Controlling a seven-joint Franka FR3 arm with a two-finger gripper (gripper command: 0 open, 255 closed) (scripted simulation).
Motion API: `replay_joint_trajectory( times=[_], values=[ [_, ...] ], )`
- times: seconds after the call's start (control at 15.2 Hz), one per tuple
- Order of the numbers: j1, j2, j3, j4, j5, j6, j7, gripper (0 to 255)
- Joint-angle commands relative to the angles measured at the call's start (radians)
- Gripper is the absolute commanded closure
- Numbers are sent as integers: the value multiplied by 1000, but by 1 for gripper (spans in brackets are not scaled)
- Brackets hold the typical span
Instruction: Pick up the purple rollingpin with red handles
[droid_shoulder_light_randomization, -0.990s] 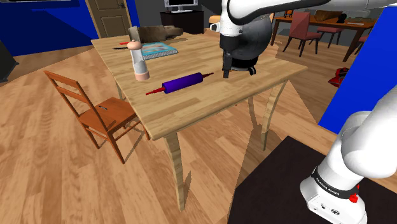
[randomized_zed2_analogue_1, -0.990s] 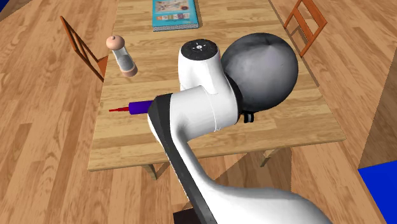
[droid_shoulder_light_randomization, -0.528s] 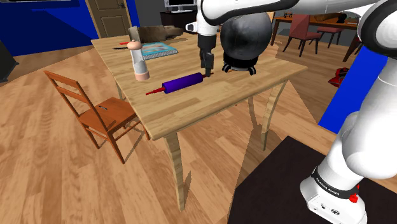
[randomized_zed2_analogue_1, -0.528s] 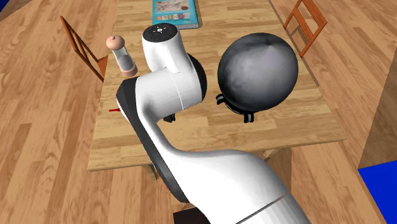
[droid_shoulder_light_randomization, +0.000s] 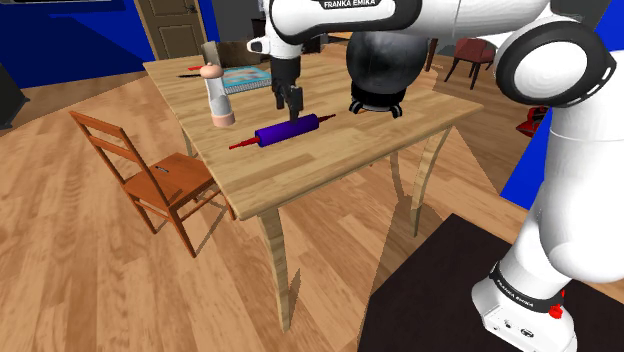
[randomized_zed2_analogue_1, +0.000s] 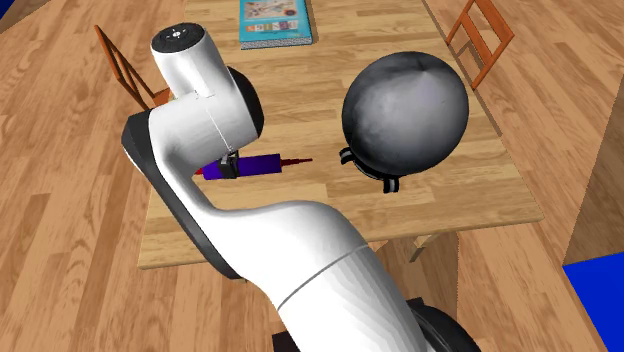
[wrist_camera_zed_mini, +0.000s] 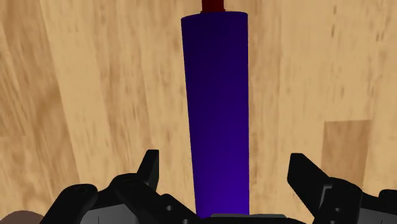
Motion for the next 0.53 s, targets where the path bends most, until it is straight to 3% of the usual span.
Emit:
replay_joint_trajectory(
  times=[0.0,0.46],
  values=[
    [7,17,7,18,-5,2,-18,0],
    [4,0,6,-96,-5,99,-15,0]
  ],
)
